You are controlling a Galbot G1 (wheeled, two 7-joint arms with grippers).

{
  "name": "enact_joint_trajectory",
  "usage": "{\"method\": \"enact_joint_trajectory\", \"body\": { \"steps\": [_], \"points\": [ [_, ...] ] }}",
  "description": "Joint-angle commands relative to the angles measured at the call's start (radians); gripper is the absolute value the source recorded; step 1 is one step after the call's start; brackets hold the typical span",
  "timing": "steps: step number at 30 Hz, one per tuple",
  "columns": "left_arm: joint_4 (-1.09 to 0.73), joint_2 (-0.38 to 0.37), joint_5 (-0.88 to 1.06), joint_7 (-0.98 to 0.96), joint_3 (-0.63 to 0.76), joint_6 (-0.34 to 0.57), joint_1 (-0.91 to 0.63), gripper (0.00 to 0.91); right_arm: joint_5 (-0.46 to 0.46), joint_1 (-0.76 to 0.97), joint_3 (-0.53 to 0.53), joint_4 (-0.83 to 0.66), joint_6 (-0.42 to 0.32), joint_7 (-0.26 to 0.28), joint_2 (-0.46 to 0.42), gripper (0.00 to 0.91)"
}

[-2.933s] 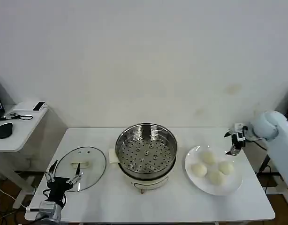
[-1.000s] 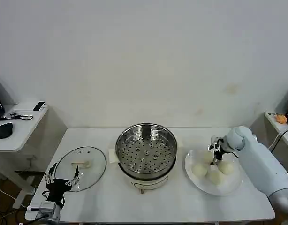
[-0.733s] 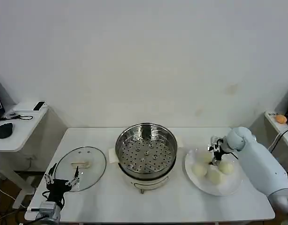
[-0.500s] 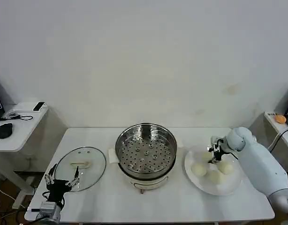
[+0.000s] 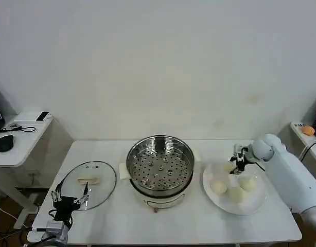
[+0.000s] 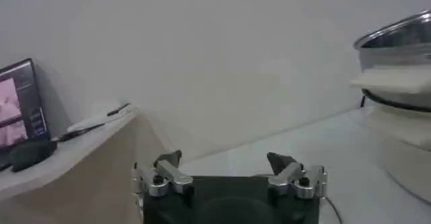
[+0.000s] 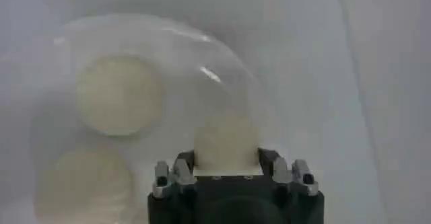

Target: Take steamed baozi put them in steamer then cover it.

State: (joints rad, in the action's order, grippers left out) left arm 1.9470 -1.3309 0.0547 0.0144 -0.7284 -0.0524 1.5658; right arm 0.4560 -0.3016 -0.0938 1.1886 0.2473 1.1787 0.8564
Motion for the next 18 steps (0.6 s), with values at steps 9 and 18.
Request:
{"method": "enact_joint_trajectory", "body": {
  "steps": [9,18],
  "points": [
    [0.011,0.001,0.012,-0.004,-0.004,-0.011,0.009,0.907,-0.229,0.314,-0.225,0.111,0.068,0.035,0.019,0.645],
    [0.015,-0.008,0.013,-0.007,-0.024,-0.013,0.01,0.907,-0.364,0.465,-0.305,0.011,-0.08,0.027,0.132,0.645]
  ]
}}
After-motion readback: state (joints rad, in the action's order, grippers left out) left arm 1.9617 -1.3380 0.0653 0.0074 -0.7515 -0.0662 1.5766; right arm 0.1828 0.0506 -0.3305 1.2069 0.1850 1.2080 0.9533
